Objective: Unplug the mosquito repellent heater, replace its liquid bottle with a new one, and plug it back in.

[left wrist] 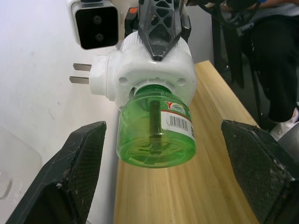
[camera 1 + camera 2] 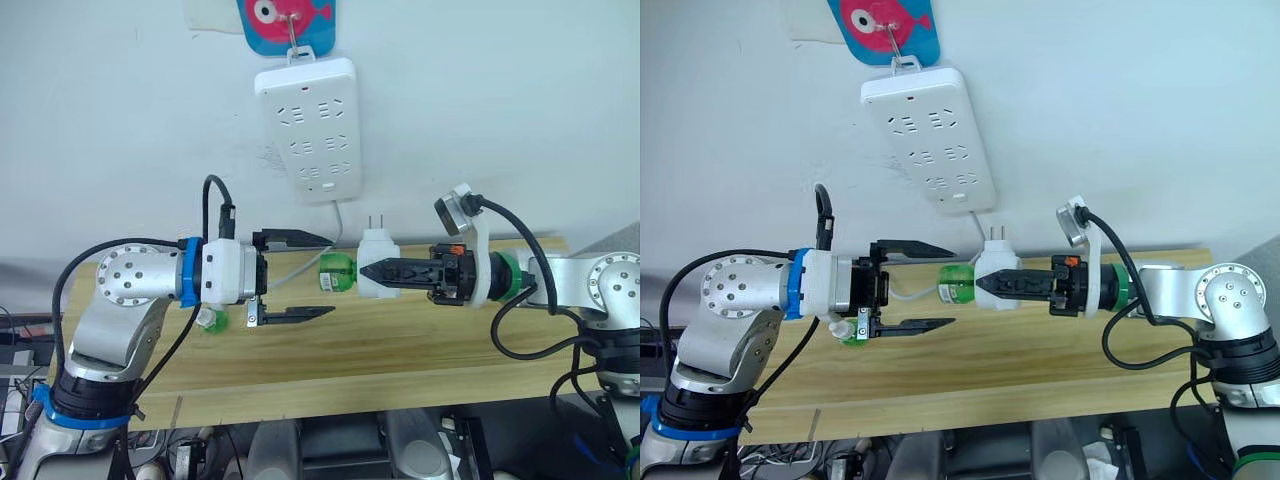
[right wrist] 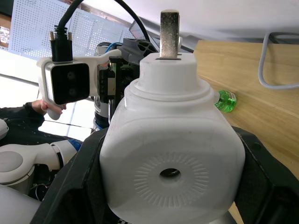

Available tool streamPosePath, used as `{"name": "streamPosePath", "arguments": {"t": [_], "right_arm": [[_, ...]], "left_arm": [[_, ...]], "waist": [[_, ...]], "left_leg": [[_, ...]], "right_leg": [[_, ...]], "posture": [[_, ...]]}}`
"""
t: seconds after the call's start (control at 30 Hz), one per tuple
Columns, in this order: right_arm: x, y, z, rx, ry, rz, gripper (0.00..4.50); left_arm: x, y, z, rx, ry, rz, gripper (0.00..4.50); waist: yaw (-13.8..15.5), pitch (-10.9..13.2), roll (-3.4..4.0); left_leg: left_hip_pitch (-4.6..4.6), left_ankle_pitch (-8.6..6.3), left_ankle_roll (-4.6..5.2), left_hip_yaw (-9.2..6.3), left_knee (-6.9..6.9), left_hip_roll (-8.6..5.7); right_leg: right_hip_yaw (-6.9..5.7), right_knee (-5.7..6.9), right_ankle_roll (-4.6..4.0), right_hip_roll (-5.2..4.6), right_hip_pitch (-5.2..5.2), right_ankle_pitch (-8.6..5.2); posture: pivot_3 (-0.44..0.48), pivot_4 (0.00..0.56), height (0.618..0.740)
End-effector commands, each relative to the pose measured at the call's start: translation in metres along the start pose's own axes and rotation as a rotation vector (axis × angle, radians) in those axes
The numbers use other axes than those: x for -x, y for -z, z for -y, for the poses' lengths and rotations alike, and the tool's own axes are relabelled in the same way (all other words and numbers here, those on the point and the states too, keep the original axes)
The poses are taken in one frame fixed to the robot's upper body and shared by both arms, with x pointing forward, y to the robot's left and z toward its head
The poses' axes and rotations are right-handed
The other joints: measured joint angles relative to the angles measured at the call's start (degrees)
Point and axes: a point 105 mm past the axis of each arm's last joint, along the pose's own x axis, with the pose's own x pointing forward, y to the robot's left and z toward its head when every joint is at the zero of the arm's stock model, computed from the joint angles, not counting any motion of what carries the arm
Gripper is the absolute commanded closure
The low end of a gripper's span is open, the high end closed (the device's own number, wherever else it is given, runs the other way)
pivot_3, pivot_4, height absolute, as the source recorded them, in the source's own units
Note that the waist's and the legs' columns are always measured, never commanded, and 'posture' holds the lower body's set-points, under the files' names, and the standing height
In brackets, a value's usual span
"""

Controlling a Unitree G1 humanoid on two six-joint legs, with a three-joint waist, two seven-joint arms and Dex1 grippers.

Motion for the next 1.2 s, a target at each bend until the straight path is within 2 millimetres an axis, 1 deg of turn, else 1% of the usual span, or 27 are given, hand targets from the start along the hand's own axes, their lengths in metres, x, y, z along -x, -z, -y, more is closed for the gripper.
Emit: {"name": "streamPosePath", "arguments": {"t": [0.03,0.17,0.37,0.63,0.73,0.87,1.07,1.17,1.2], "right_arm": [[0.0019,-0.0056,-0.0113,0.032,-0.039,0.024,1.51],[0.002,-0.0061,-0.0111,0.03,-0.04,0.025,1.51],[0.002,-0.006,-0.0107,0.026,-0.043,0.024,1.51],[0.0017,-0.006,-0.011,0.025,-0.046,0.026,1.51],[0.0017,-0.0055,-0.011,0.025,-0.046,0.025,1.51],[0.0015,-0.0053,-0.0109,0.024,-0.046,0.025,1.51],[0.0012,-0.005,-0.0111,0.026,-0.046,0.018,1.51],[0.0002,-0.0036,-0.0117,0.032,-0.042,0.001,1.51],[-0.0003,-0.0034,-0.012,0.035,-0.04,-0.002,1.51]], "left_arm": [[-0.0031,-0.0034,0.0006,-0.07,0.003,0.005,0.38],[-0.0042,-0.0019,-0.0052,-0.126,-0.02,-0.003,0.38],[-0.0079,-0.0012,-0.0084,-0.228,-0.034,0.014,0.38],[-0.0094,-0.0006,-0.0058,-0.218,-0.009,0.032,0.38],[-0.0087,-0.0004,-0.0052,-0.198,-0.001,0.038,0.94],[-0.0064,0.0016,-0.0037,-0.181,0.01,0.034,2.19],[-0.0057,0.0011,-0.0045,-0.165,0.005,0.039,2.24],[-0.0062,-0.0037,-0.0027,-0.075,0.015,0.071,2.24],[-0.0063,-0.0044,0.0006,-0.037,0.039,0.071,2.24]], "waist": [[-0.08,0.0,0.0],[-0.12,0.0,0.0],[-0.13,0.0,0.0],[-0.24,0.0,0.0],[-0.23,0.0,0.0],[-0.24,0.0,0.0],[-0.23,0.0,0.0],[-0.28,0.0,0.0],[-0.28,0.0,0.0]], "left_leg": [[0.0,0.0,0.0,0.0,0.0,0.0],[0.0,0.0,0.0,-0.01,0.0,-0.01],[0.0,0.0,0.0,-0.01,0.0,-0.01],[0.0,0.0,0.01,-0.01,0.0,-0.01],[-0.01,0.0,0.01,-0.01,0.01,-0.01],[0.0,0.0,0.01,-0.02,0.01,-0.01],[0.0,0.0,0.01,-0.02,0.0,-0.01],[0.0,0.0,0.01,-0.03,0.0,-0.01],[0.0,0.0,0.01,-0.03,0.0,-0.01]], "right_leg": [[0.0,0.0,0.0,0.0,0.0,0.0],[0.0,0.0,0.0,0.0,0.0,0.0],[-0.01,0.04,0.0,0.0,0.0,0.0],[0.0,0.24,0.0,0.0,0.0,0.0],[-0.01,0.25,0.0,0.0,0.0,0.0],[-0.01,0.24,0.0,0.0,0.0,0.0],[-0.01,0.23,0.0,0.0,0.0,0.0],[0.0,0.24,0.0,0.0,0.0,0.0],[0.0,0.24,0.0,0.0,0.0,0.0]], "posture": [[-0.2,0.336,0.74],[-0.197,0.339,0.74],[-0.195,0.343,0.74],[-0.2,0.348,0.74],[-0.2,0.349,0.74],[-0.199,0.35,0.74],[-0.196,0.35,0.74],[-0.195,0.35,0.74],[-0.195,0.35,0.74]]}}
